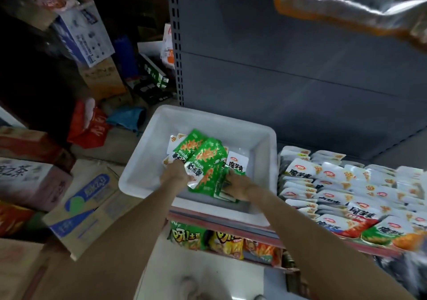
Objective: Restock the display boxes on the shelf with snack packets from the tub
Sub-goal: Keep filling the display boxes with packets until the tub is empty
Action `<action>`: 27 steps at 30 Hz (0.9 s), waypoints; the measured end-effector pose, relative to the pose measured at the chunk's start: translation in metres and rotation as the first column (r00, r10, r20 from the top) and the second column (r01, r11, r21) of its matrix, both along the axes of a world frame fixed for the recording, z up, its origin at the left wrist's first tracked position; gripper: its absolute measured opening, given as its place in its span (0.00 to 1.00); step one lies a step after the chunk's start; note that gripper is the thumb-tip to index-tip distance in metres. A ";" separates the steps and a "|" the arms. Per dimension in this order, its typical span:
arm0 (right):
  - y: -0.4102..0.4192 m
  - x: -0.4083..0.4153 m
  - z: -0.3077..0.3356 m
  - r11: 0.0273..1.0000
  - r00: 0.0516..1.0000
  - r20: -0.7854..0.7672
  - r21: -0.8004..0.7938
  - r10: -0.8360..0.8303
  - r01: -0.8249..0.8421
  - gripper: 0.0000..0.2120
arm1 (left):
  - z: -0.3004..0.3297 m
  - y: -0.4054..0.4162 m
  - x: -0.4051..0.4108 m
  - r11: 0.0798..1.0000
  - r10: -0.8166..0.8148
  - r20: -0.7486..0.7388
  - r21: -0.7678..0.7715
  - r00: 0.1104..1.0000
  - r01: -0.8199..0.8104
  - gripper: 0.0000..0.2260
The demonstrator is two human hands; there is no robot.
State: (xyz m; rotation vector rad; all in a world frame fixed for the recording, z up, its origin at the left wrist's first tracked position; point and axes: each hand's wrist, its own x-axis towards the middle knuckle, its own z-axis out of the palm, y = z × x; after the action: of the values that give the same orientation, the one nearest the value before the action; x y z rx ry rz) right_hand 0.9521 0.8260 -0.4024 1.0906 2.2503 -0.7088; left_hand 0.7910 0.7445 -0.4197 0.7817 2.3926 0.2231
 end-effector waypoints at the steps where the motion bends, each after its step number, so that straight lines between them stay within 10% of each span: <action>1: 0.001 -0.001 0.001 1.000 1.000 0.013 -0.006 -0.005 0.005 0.27 | 0.004 0.000 -0.001 0.998 -0.014 0.022 0.064 1.000 0.013 0.23; 9: -0.003 0.006 0.051 0.939 0.792 -0.610 0.260 -0.020 0.224 0.30 | 0.069 -0.020 0.011 0.773 -0.117 -0.248 0.585 0.962 0.245 0.07; 15: 0.013 0.034 0.118 0.934 0.662 -0.732 0.330 0.160 0.139 0.17 | 0.134 -0.004 0.057 0.460 -0.241 -0.194 0.840 0.951 0.288 0.05; 22: 0.038 0.132 0.165 0.877 0.599 -0.798 0.328 0.057 0.352 0.07 | 0.157 0.060 0.146 0.437 -0.258 0.151 0.899 0.954 -0.025 0.10; 27: 0.067 0.226 0.180 0.792 0.554 -0.832 0.318 -0.031 0.521 0.08 | 0.145 0.098 0.229 0.519 -0.386 -0.077 0.805 0.919 0.286 0.12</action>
State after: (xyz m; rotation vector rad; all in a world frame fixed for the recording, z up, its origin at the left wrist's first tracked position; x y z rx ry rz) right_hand 1.1782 0.8934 -0.2222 1.7057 3.2353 -0.8329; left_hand 1.0200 0.8420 -0.2751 1.5751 1.8852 1.2261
